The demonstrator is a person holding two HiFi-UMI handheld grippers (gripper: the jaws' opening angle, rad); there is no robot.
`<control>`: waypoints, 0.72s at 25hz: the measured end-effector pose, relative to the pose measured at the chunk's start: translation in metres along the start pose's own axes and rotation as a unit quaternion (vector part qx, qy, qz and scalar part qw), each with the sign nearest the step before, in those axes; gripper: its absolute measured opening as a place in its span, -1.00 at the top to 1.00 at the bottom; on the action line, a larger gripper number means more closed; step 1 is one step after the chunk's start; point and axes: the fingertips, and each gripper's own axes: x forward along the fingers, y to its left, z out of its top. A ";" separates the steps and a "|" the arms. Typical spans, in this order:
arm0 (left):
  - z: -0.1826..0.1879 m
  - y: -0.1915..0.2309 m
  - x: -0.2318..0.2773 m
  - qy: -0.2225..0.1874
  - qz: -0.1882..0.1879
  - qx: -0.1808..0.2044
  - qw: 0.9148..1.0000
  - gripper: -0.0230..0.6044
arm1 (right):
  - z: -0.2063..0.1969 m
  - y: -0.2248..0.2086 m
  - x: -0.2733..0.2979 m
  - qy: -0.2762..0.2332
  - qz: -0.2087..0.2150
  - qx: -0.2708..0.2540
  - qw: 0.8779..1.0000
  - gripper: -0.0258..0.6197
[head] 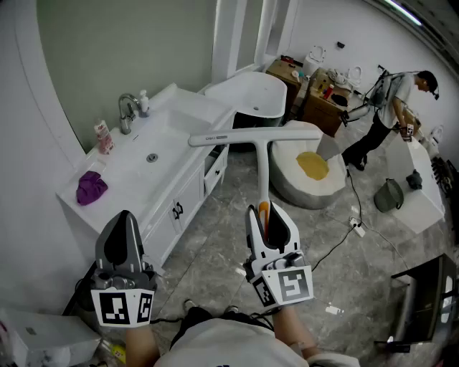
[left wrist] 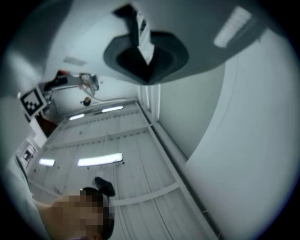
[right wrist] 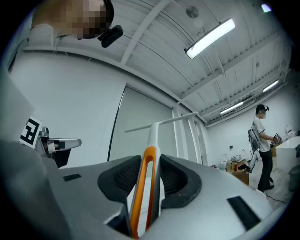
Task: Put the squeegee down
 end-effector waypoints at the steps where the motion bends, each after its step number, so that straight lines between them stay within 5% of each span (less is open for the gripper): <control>1: -0.001 0.001 0.000 0.001 -0.001 -0.001 1.000 0.90 | -0.001 0.002 0.001 -0.001 0.000 0.000 1.000 0.52; 18: -0.016 0.051 0.018 -0.002 -0.018 0.005 1.000 0.90 | -0.024 0.027 0.048 0.000 -0.021 0.033 0.999 0.52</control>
